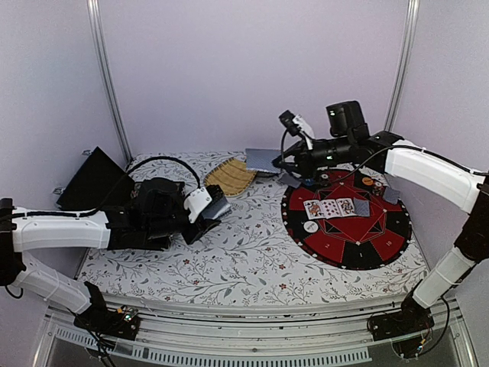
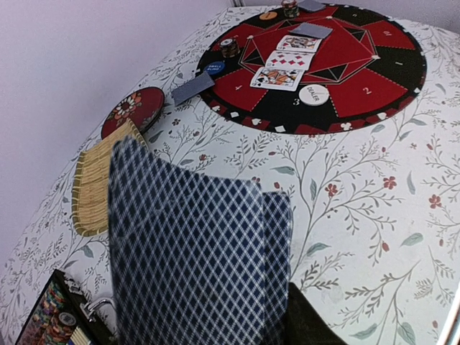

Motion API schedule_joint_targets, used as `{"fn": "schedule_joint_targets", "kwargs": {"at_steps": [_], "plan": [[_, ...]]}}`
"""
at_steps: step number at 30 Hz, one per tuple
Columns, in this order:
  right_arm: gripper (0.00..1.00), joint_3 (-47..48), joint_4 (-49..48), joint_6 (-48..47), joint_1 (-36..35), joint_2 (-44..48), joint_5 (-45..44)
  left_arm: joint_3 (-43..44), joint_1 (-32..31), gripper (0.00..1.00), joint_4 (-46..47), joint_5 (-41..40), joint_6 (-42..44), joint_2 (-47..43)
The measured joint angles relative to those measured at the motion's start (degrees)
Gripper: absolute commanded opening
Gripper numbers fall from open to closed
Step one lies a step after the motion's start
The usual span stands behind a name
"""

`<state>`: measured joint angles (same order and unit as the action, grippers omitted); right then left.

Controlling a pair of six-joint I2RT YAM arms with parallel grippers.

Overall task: Distribute texas hold em gaming equipment
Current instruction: Distribute the poker card in the community card area.

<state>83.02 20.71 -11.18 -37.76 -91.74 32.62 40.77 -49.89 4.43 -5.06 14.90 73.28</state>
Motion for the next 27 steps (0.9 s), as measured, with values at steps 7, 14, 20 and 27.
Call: {"fn": "schedule_joint_targets", "kwargs": {"at_steps": [7,14,20,27], "plan": [[0.01,-24.3,-14.0,22.6,24.1,11.8,0.6,-0.6,0.2,0.44,1.0,0.4,-1.3,0.6],[0.01,-52.0,-29.6,49.3,52.0,14.3,-0.2,-1.6,0.2,0.44,2.3,1.0,-1.5,0.5],[0.01,-57.9,-41.1,63.0,57.3,7.9,-3.8,-2.3,0.3,0.44,2.6,1.5,-1.5,0.3],[0.01,-56.1,-50.5,71.5,57.3,-2.0,-7.5,-2.9,0.3,0.44,2.6,1.4,-1.5,-0.5]]}}
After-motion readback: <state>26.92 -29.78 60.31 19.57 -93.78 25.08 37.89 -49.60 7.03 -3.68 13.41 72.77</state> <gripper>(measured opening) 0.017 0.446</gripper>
